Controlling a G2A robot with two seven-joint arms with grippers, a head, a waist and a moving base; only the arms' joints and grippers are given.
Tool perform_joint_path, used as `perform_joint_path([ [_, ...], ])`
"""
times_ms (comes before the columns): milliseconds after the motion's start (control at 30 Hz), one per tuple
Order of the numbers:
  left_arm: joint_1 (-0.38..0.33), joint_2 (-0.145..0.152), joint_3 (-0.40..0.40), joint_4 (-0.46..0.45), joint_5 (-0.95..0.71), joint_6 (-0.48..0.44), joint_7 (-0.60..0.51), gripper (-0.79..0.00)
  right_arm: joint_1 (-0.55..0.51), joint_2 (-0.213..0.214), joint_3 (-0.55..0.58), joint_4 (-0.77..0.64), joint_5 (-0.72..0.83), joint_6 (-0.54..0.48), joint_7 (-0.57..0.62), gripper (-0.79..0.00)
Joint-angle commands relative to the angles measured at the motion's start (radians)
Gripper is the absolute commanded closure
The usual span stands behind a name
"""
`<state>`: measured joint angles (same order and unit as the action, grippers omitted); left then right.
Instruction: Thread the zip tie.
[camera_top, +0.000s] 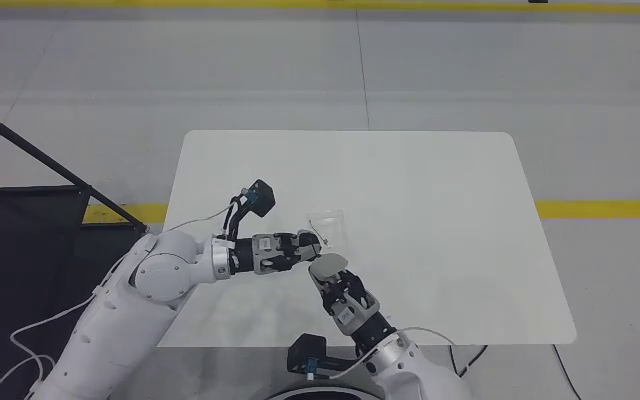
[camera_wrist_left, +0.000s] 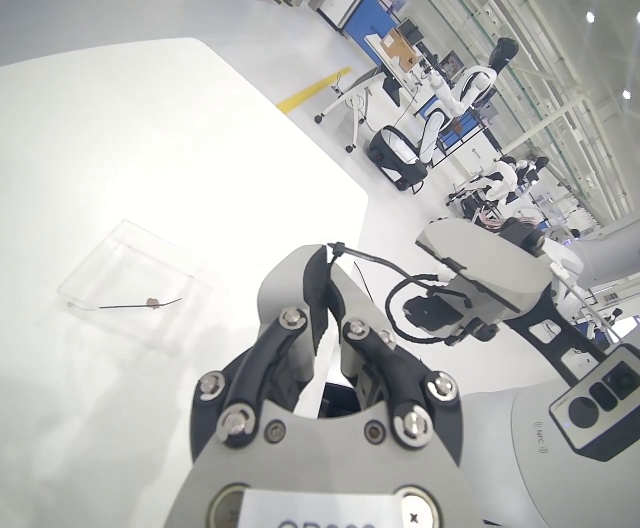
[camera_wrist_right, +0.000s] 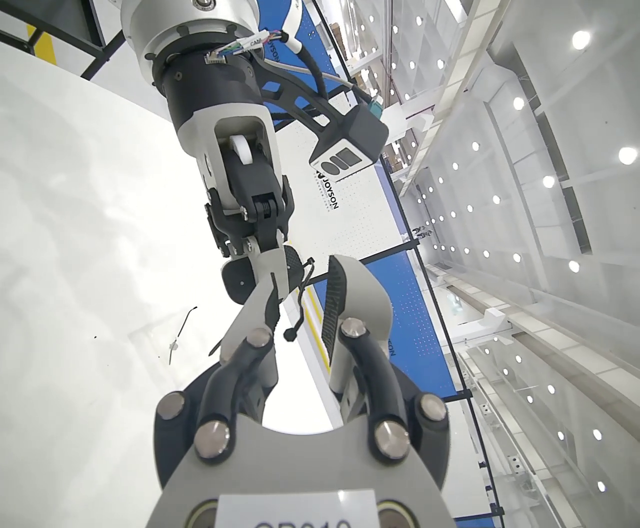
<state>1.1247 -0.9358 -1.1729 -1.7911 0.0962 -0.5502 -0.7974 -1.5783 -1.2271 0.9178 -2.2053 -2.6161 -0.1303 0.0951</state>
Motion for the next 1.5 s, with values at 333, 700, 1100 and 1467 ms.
perform_joint_path([
  [333, -0.005, -0.002, 0.007, -0.004, 0.008, 0.001, -0.007, 0.0, 0.012, -0.009, -0.011, 0.009, -0.02, 0.002, 0.038, -0.111],
  [700, -0.004, -0.003, 0.017, -0.009, 0.052, -0.004, -0.002, 0.0, 0.016, -0.014, -0.012, 0.013, -0.024, -0.002, 0.047, 0.0],
  [1100, 0.018, -0.004, 0.006, -0.028, 0.132, -0.049, 0.065, 0.0, 0.016, -0.02, -0.012, 0.016, -0.034, -0.01, 0.058, 0.0],
  [1467, 0.06, -0.005, -0.012, -0.077, 0.292, -0.044, 0.171, 0.0, 0.016, -0.024, -0.013, 0.019, -0.04, -0.02, 0.067, 0.0],
])
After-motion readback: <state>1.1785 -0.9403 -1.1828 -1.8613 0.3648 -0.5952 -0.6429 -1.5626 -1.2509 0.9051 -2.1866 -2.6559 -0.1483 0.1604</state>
